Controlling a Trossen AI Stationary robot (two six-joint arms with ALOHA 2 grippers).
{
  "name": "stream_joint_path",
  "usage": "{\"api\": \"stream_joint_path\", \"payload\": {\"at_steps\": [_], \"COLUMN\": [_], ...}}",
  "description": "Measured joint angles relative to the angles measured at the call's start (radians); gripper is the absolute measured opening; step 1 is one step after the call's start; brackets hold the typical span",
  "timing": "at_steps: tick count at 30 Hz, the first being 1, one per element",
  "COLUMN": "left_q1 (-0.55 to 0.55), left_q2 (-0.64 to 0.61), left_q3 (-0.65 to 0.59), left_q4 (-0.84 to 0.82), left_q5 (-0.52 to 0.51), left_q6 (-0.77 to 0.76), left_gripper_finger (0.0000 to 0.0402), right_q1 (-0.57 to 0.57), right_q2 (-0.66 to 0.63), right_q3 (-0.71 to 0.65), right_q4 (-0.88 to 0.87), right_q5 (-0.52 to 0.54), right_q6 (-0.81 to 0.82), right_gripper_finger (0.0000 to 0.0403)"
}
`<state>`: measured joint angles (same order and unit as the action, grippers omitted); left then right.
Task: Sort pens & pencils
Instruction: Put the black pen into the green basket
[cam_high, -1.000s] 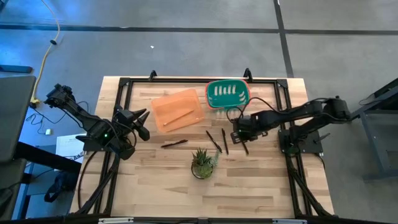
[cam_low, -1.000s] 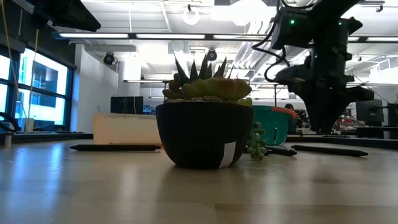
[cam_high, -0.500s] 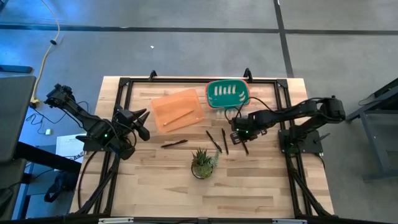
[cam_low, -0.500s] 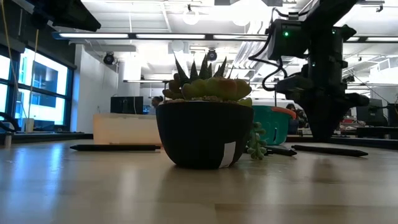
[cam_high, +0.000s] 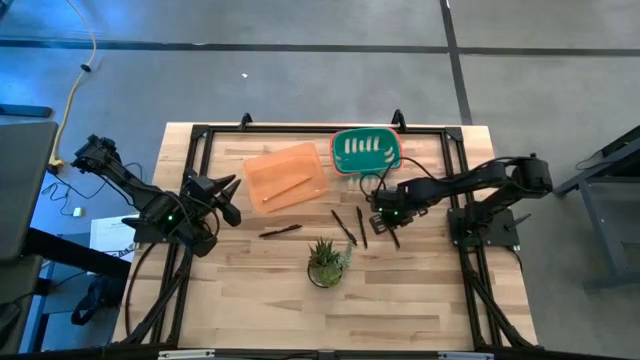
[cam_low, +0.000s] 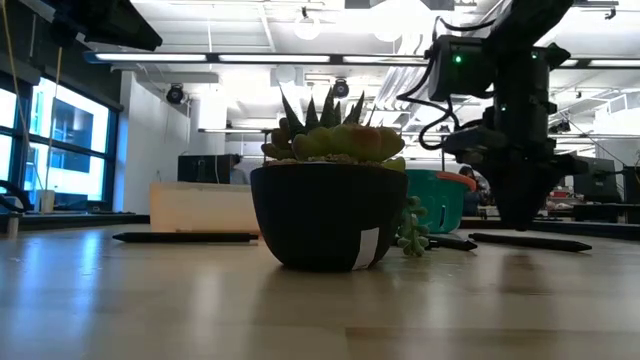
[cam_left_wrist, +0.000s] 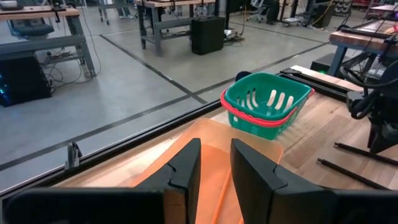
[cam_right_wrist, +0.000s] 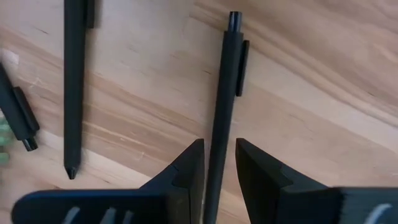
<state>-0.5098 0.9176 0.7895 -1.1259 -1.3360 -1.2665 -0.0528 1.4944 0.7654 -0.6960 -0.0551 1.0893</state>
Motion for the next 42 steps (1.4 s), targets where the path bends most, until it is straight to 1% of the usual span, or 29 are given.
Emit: {"api": "stream_joint_path", "payload": {"at_steps": [9, 24, 29, 36, 42], "left_q1": [0.000, 0.000, 0.000, 0.000, 0.000], "left_q2": [0.000, 0.000, 0.000, 0.000, 0.000], "left_q3": [0.000, 0.000, 0.000, 0.000, 0.000], "left_q4": [0.000, 0.002, 0.002, 0.003, 0.007], "left_q5": [0.000, 0.000, 0.000, 0.000, 0.000], "left_q6": [-0.025, -0.026, -0.048, -0.051, -0.051], "left_gripper_finger": [0.0076, 0.0076, 0.0076, 0.0076, 0.0076], "right_q1": [0.000, 0.000, 0.000, -0.001, 0.000], "right_q2": [0.039, 0.039, 0.040, 0.089, 0.083], "right_q3": [0.000, 0.000, 0.000, 0.005, 0.003], "right_q4": [0.009, 0.003, 0.003, 0.007, 0.008], "right_q5": [-0.029, -0.051, -0.051, -0.081, -0.074], "right_q6": [-0.034, -0.095, -0.095, -0.093, -0.071], "right_gripper_finger": [0.0083, 0.0083, 0.0083, 0.0083, 0.0079]}}
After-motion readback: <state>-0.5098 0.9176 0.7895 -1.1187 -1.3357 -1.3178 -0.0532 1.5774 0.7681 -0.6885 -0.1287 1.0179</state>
